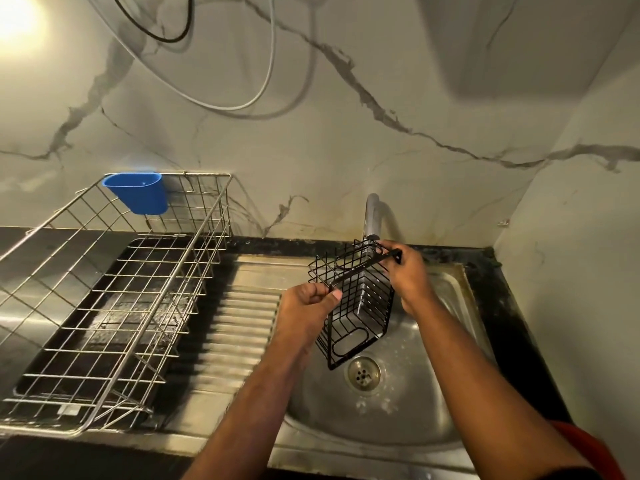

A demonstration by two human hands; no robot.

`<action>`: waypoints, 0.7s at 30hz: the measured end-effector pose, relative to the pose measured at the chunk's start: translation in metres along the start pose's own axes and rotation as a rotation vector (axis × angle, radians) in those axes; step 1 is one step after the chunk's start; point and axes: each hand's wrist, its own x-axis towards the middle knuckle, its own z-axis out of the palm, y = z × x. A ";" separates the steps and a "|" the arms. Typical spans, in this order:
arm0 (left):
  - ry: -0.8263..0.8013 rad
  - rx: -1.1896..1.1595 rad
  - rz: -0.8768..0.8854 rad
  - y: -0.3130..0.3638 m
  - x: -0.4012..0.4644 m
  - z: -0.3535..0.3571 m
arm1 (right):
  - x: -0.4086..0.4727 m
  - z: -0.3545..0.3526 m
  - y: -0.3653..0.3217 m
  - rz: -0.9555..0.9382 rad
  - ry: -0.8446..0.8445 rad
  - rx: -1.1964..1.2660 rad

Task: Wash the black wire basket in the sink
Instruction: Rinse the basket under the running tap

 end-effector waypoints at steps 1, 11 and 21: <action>-0.005 0.006 -0.003 0.000 0.000 0.001 | 0.001 0.000 0.000 -0.003 0.000 -0.005; -0.094 0.096 0.012 0.008 -0.004 -0.003 | 0.005 -0.002 0.002 -0.001 0.004 -0.042; -0.128 0.102 -0.062 0.010 -0.002 -0.019 | -0.006 -0.001 0.012 -0.083 -0.011 -0.141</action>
